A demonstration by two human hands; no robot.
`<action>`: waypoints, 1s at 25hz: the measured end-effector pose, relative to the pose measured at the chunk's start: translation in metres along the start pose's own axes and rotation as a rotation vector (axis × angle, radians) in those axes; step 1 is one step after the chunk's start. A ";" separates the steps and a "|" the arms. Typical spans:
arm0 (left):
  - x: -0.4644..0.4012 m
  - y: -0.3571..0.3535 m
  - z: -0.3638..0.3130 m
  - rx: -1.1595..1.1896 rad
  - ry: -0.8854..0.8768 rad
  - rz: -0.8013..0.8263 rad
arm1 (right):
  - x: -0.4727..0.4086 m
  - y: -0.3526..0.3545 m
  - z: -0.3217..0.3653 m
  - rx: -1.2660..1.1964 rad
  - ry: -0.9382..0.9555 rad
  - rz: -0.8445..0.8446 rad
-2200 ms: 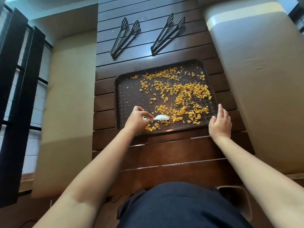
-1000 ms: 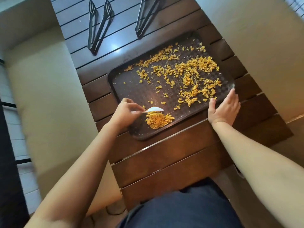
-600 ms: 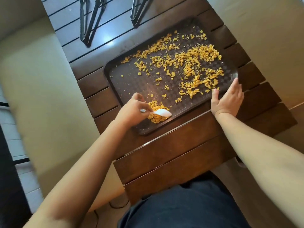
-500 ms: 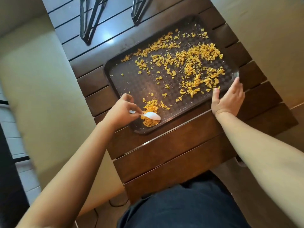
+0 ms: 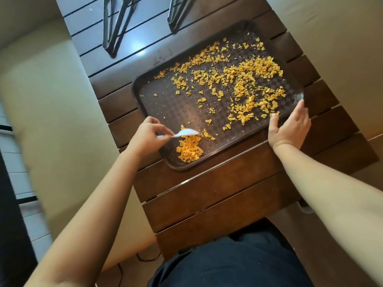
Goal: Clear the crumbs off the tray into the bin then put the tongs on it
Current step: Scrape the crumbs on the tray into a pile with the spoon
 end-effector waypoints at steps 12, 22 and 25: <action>-0.015 -0.028 -0.034 0.014 -0.015 0.068 | 0.000 0.000 0.002 0.000 0.008 -0.015; -0.032 -0.041 -0.092 0.027 -0.190 0.032 | -0.001 0.000 0.001 0.015 0.013 -0.018; -0.029 -0.048 -0.085 -0.032 -0.204 0.070 | 0.000 -0.001 0.001 0.021 0.010 -0.012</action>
Point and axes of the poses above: each hand's wrist, its own x-axis away from the middle knuckle, its own y-axis out of the back of the hand, z = x × y, the point moved 9 cm from there along -x, towards the middle knuckle, and after that the axes turned 6 degrees about -z, right-handed, at the moved point
